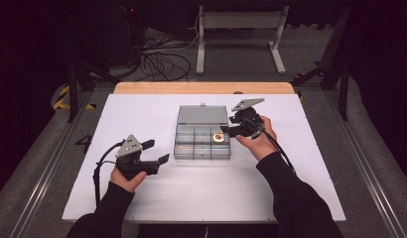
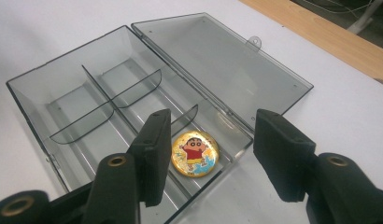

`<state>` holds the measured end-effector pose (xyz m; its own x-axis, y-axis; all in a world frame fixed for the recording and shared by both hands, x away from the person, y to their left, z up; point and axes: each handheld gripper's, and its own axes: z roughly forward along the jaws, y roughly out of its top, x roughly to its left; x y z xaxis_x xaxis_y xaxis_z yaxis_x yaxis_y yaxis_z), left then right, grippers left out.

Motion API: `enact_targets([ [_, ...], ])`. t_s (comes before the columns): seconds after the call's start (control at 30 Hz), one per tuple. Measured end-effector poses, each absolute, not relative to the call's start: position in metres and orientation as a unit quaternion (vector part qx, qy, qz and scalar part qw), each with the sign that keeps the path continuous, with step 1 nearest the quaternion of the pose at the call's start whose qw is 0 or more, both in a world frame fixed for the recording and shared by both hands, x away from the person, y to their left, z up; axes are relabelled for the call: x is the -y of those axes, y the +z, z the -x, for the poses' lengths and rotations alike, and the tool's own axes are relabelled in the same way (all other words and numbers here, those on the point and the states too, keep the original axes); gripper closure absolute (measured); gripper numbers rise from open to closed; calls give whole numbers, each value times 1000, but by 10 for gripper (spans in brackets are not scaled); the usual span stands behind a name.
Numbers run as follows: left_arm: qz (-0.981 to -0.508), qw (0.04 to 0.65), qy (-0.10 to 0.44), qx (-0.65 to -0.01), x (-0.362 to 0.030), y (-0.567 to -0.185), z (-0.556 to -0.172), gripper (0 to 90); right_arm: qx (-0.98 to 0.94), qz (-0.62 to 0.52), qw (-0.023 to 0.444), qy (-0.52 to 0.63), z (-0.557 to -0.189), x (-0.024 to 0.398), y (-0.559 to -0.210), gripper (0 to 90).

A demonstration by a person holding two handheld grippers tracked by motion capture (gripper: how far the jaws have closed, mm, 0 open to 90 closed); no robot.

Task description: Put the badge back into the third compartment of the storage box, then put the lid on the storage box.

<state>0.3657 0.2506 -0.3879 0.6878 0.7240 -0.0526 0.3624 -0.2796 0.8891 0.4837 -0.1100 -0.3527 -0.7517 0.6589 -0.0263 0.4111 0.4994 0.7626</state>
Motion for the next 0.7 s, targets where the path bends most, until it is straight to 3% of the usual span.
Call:
enact_targets([
  [0.3, -776, 479, 174, -372, -249, -380, -381, 229, -838, -341, 138, 404, -484, 128, -354, 353],
  [0.7, -789, 448, 163, -388, -246, -369, -409, 225, -830, -360, 138, 404, -487, 142, -353, 299],
])
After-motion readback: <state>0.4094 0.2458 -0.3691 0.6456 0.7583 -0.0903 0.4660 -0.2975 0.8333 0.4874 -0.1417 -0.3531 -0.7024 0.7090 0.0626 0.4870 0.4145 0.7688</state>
